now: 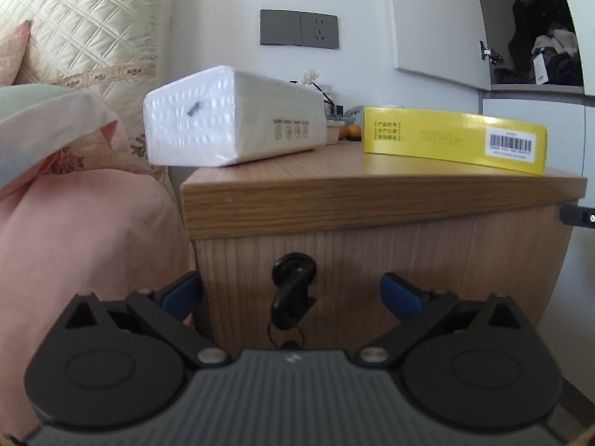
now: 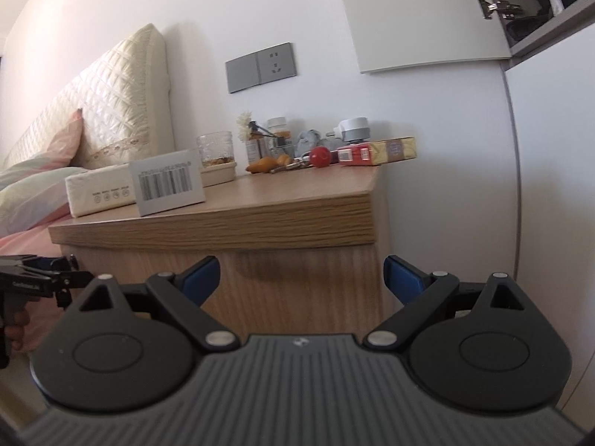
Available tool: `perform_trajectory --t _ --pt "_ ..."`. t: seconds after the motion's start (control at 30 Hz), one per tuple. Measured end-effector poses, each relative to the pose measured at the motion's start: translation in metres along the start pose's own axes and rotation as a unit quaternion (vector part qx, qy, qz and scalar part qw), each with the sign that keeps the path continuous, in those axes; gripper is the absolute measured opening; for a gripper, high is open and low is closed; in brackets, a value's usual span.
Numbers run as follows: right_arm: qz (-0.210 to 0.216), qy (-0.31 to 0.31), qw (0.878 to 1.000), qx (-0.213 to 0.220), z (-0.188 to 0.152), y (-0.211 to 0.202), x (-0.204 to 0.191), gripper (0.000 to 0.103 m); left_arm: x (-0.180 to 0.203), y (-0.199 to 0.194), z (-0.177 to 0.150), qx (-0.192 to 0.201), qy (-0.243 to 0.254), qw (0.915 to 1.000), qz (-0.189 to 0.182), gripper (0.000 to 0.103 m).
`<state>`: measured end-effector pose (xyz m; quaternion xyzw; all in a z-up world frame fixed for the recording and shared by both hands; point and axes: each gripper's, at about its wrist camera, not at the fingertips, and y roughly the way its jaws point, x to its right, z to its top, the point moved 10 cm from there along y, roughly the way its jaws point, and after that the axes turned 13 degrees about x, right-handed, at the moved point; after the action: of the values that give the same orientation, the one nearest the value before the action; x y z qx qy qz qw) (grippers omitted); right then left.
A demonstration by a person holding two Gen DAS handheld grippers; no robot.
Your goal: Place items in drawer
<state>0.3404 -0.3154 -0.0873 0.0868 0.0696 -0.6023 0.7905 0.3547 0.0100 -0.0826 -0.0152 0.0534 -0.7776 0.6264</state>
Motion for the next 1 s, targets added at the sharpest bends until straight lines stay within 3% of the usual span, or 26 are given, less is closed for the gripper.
perform_trajectory --t 0.3,1.0 --pt "0.007 -0.006 1.0 0.001 -0.003 0.001 -0.003 0.099 0.003 0.001 0.0 0.005 0.006 1.0 -0.002 0.103" --pt "0.067 -0.001 0.997 -0.023 0.0 -0.013 -0.005 0.102 0.006 -0.014 -0.001 0.005 0.019 0.9997 -0.015 0.102"
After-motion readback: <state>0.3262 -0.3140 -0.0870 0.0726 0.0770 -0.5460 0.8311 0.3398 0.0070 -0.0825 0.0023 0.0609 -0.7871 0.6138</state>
